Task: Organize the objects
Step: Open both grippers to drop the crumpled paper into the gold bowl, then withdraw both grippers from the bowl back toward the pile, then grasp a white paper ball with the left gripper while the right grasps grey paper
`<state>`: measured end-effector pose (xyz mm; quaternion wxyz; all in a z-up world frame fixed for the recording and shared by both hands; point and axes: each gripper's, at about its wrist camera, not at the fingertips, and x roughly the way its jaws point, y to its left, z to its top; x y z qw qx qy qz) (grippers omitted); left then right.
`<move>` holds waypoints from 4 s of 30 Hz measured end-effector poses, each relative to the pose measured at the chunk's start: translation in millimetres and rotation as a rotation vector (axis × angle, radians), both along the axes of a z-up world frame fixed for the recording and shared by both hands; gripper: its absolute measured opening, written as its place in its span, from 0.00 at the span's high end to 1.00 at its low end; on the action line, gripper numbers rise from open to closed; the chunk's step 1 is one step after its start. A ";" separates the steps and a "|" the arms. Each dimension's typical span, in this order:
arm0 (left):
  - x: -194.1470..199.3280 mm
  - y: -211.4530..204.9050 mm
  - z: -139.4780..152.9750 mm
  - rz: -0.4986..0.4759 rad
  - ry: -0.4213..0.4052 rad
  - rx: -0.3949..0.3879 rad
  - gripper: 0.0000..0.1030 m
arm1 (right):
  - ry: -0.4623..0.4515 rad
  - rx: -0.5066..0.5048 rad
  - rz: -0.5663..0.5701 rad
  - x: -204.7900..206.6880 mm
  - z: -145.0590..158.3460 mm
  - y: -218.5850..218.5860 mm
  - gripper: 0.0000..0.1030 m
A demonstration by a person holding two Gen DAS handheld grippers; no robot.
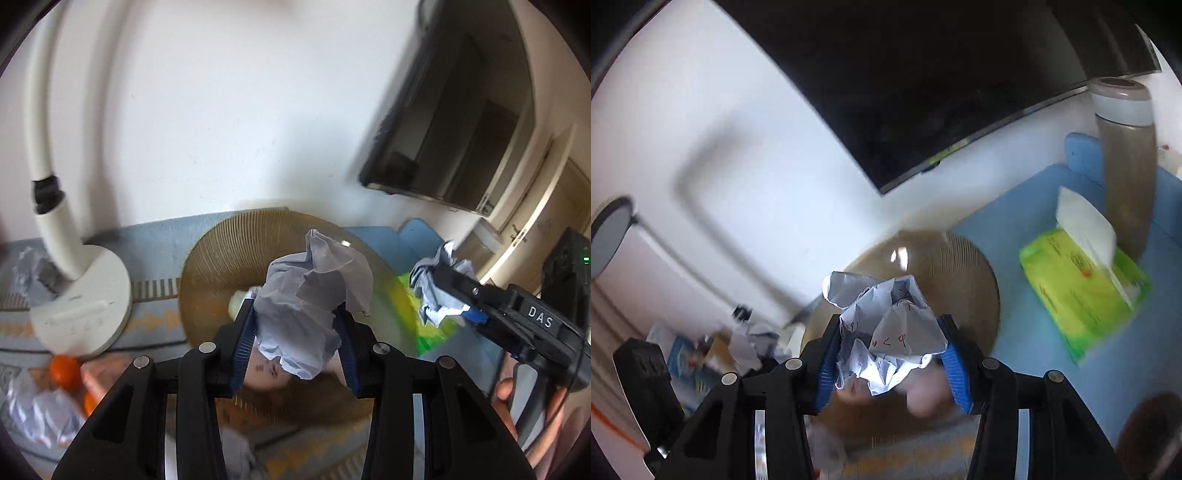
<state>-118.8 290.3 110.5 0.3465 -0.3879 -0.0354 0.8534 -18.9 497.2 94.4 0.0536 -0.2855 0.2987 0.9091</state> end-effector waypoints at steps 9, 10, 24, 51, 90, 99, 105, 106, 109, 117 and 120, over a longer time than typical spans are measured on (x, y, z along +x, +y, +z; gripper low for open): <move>-41.6 24.9 -35.0 -0.004 -0.125 0.024 0.48 | 0.003 -0.004 -0.018 -46.6 -32.8 11.8 0.34; -43.8 25.5 -35.4 -0.006 -0.140 0.020 0.45 | 0.002 -0.022 -0.019 -47.2 -35.9 13.4 0.30; 8.8 -31.8 30.4 0.012 0.008 0.090 0.27 | 0.075 0.042 0.080 -14.5 2.1 -21.5 0.29; 133.5 -315.9 -79.7 0.682 0.056 -0.059 0.01 | -0.040 0.501 0.418 97.2 -96.6 -231.9 0.00; -120.7 -346.8 -65.5 0.602 0.015 -0.199 0.02 | -0.286 0.118 0.376 -191.8 -47.6 -314.7 0.03; -154.1 -331.2 -95.7 0.567 -0.027 -0.238 0.39 | -0.384 0.091 0.382 -243.2 -89.5 -340.0 0.03; -145.9 -334.0 -91.5 0.531 -0.024 -0.197 0.56 | -0.363 0.188 0.419 -250.9 -89.0 -357.5 0.47; -139.7 -336.1 -86.7 0.537 -0.022 -0.189 0.56 | -0.361 0.202 0.411 -247.8 -86.7 -357.8 0.48; -116.3 -338.3 -71.4 0.519 -0.011 -0.163 0.56 | -0.334 0.178 0.431 -230.2 -73.1 -352.9 0.48; 0.9 -315.8 -16.6 0.478 0.050 -0.130 0.56 | -0.191 0.357 0.492 -112.1 -6.4 -333.6 0.48; 48.3 -308.3 -12.0 0.458 0.000 -0.015 0.56 | -0.152 0.380 0.511 -50.3 2.6 -302.1 0.47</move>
